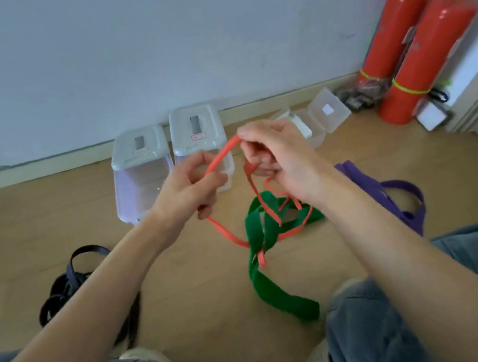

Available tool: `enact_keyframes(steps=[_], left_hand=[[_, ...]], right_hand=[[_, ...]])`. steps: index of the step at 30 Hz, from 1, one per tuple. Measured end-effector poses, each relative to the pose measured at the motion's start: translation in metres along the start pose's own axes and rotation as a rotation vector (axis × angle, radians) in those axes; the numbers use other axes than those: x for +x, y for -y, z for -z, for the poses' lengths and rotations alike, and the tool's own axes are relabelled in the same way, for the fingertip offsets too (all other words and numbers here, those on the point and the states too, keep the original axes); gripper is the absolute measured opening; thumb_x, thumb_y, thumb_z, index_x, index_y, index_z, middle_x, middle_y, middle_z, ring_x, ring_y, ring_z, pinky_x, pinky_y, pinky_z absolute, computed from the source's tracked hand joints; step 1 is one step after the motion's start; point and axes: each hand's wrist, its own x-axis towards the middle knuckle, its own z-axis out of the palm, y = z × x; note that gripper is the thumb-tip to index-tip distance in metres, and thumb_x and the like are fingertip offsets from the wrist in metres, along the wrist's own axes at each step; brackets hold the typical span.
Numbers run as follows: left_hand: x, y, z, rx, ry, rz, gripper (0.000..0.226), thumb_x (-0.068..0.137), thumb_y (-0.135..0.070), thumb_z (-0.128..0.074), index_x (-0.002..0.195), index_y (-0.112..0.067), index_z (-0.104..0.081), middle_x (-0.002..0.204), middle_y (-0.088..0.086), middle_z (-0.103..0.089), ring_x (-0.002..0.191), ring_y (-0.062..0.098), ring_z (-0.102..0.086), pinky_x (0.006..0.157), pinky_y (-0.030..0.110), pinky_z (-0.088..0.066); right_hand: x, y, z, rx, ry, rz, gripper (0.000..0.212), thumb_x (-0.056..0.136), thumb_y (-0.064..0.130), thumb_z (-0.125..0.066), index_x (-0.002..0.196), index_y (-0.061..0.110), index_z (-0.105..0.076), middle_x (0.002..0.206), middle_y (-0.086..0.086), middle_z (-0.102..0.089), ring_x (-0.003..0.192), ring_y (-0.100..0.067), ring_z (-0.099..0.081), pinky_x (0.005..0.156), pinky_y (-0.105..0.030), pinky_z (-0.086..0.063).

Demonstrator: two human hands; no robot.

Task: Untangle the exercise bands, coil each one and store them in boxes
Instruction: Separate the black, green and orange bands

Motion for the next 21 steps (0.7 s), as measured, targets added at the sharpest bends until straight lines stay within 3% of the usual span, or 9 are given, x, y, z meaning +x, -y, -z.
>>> enact_keyframes(steps=[2,4,6,9,11,13,15,18,21], left_hand=[[-0.006,-0.019,0.008,-0.054,0.049,-0.001,0.021,0.075,-0.021,-0.069,0.087,-0.031,-0.055,0.055,-0.011,-0.044,0.04,0.003,-0.032,0.036,0.014,-0.027],[-0.013,-0.019,0.005,0.128,0.222,0.097,0.042,0.071,-0.028,-0.074,0.106,-0.04,-0.055,0.071,-0.012,-0.054,0.047,-0.001,-0.043,0.043,0.015,-0.036],[-0.021,-0.005,-0.011,0.257,0.446,0.225,0.034,0.08,-0.025,-0.071,0.111,-0.031,-0.059,0.085,-0.009,-0.065,0.061,-0.005,-0.055,0.057,0.014,-0.043],[-0.019,0.01,-0.015,0.308,0.483,0.336,0.014,0.087,-0.022,-0.064,0.1,-0.019,-0.065,0.113,-0.002,-0.066,0.085,0.004,-0.059,0.066,0.017,-0.046],[-0.007,0.004,0.004,0.415,0.469,0.352,0.013,0.091,-0.019,-0.058,0.097,-0.008,-0.064,0.101,0.006,-0.068,0.085,0.013,-0.06,0.062,0.015,-0.046],[0.002,-0.017,0.024,0.523,0.442,0.307,0.016,0.094,-0.015,-0.053,0.082,-0.009,-0.062,0.078,0.003,-0.067,0.066,0.01,-0.062,0.057,0.016,-0.045],[0.008,-0.041,0.046,0.479,0.329,0.205,0.02,0.094,-0.018,-0.053,0.076,-0.013,-0.061,0.063,-0.005,-0.062,0.047,0.004,-0.053,0.047,0.013,-0.039],[0.005,-0.059,0.072,0.36,0.168,0.073,0.016,0.09,-0.025,-0.059,0.077,-0.02,-0.066,0.058,-0.011,-0.055,0.042,0.001,-0.038,0.041,0.009,-0.031],[0.006,-0.04,0.061,0.686,0.399,0.161,0.011,0.09,-0.025,-0.059,0.084,-0.017,-0.064,0.059,-0.013,-0.051,0.045,-0.003,-0.043,0.046,0.008,-0.034]], right_hand=[[-0.001,0.019,0.003,-0.031,0.034,0.045,0.032,0.079,0.021,-0.055,0.049,0.014,-0.051,0.039,0.009,-0.032,0.036,-0.006,-0.021,0.041,-0.021,-0.013],[-0.004,0.021,0.0,-0.052,0.107,0.046,0.031,0.082,0.021,-0.057,0.051,0.014,-0.055,0.042,0.008,-0.037,0.037,-0.004,-0.026,0.039,-0.016,-0.02],[-0.006,0.014,-0.004,-0.127,0.159,0.023,0.034,0.088,0.018,-0.057,0.053,0.016,-0.057,0.047,0.007,-0.045,0.039,-0.003,-0.032,0.04,-0.013,-0.025],[-0.005,0.011,0.002,-0.113,0.038,-0.009,0.037,0.091,0.015,-0.054,0.054,0.015,-0.057,0.046,0.005,-0.044,0.038,-0.003,-0.031,0.042,-0.014,-0.021],[0.002,0.016,0.01,0.009,-0.081,-0.006,0.036,0.091,0.013,-0.051,0.055,0.01,-0.054,0.041,0.005,-0.04,0.035,-0.004,-0.027,0.044,-0.021,-0.017],[0.009,0.023,0.014,0.014,-0.101,0.045,0.038,0.091,0.014,-0.051,0.054,0.011,-0.055,0.04,0.005,-0.037,0.035,-0.005,-0.025,0.043,-0.021,-0.017],[0.017,0.032,0.02,-0.078,-0.048,0.118,0.037,0.088,0.021,-0.053,0.051,0.017,-0.058,0.041,0.006,-0.037,0.037,-0.005,-0.026,0.041,-0.016,-0.02],[0.027,0.037,0.037,-0.444,0.023,0.046,0.034,0.088,0.031,-0.056,0.058,0.016,-0.062,0.047,0.006,-0.046,0.04,-0.006,-0.034,0.039,-0.013,-0.028],[0.029,0.018,0.042,-1.015,0.178,-0.323,0.012,0.088,0.025,-0.059,0.092,0.016,-0.066,0.084,0.008,-0.064,0.05,-0.007,-0.05,0.047,-0.016,-0.042]])
